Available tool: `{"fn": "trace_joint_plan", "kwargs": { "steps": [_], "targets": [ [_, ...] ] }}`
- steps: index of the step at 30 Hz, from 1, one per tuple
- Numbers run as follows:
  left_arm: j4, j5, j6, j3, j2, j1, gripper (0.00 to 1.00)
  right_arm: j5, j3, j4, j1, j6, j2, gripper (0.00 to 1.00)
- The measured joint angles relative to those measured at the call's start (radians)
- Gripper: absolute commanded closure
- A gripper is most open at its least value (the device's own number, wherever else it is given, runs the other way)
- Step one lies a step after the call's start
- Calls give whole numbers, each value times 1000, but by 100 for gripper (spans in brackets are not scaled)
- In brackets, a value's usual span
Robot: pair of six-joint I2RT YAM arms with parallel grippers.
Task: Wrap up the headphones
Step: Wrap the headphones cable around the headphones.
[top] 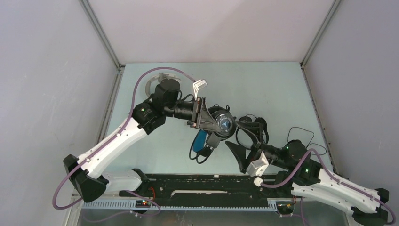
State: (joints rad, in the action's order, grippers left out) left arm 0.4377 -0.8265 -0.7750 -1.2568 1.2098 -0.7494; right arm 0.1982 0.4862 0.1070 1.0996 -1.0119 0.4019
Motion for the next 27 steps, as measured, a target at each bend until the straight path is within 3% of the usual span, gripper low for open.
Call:
{"fn": "trace_joint_plan", "kwargs": {
  "steps": [10, 19, 21, 27],
  "targets": [
    [-87, -43, -101, 0, 0, 0, 64, -138, -13, 76, 85, -243, 83, 4],
    [-94, -50, -132, 2, 0, 1, 53, -189, -32, 196, 97, -348, 132, 52],
    [-104, -50, -144, 8, 0, 2, 51, -200, -33, 224, 97, -359, 140, 59],
    [-141, -51, -169, 26, 0, 17, 28, -240, -47, 282, 94, -352, 182, 71]
  ]
}}
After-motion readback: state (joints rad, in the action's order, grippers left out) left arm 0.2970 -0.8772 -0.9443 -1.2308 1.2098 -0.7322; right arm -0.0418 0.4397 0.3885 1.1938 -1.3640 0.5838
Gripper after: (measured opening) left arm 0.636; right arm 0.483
